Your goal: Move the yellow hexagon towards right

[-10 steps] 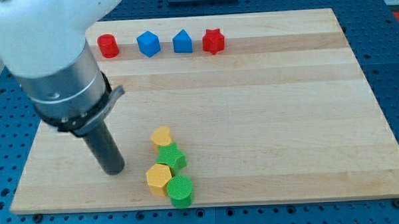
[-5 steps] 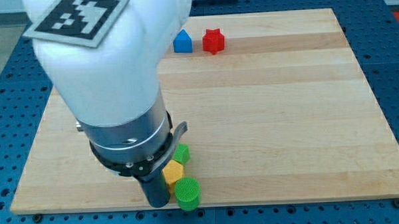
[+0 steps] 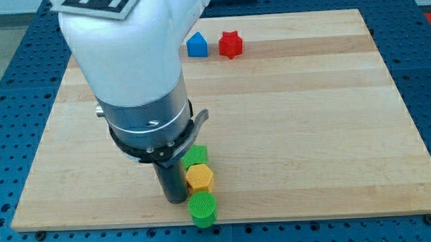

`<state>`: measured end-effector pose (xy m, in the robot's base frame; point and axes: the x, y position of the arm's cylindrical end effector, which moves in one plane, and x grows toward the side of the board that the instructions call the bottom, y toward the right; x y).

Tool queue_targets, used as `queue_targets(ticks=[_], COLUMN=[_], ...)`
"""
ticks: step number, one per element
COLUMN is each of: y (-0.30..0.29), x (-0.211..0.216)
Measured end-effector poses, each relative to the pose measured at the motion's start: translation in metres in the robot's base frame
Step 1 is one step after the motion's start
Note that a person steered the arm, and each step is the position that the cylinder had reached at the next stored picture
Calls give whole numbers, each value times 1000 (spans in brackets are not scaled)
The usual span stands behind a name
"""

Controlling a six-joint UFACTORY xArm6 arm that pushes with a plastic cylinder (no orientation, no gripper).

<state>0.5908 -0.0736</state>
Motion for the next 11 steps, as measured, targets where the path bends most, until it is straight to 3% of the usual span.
queue_targets(ticks=[2, 3, 6, 11], y=[17, 60, 88, 102], x=[-32, -28, -5, -5])
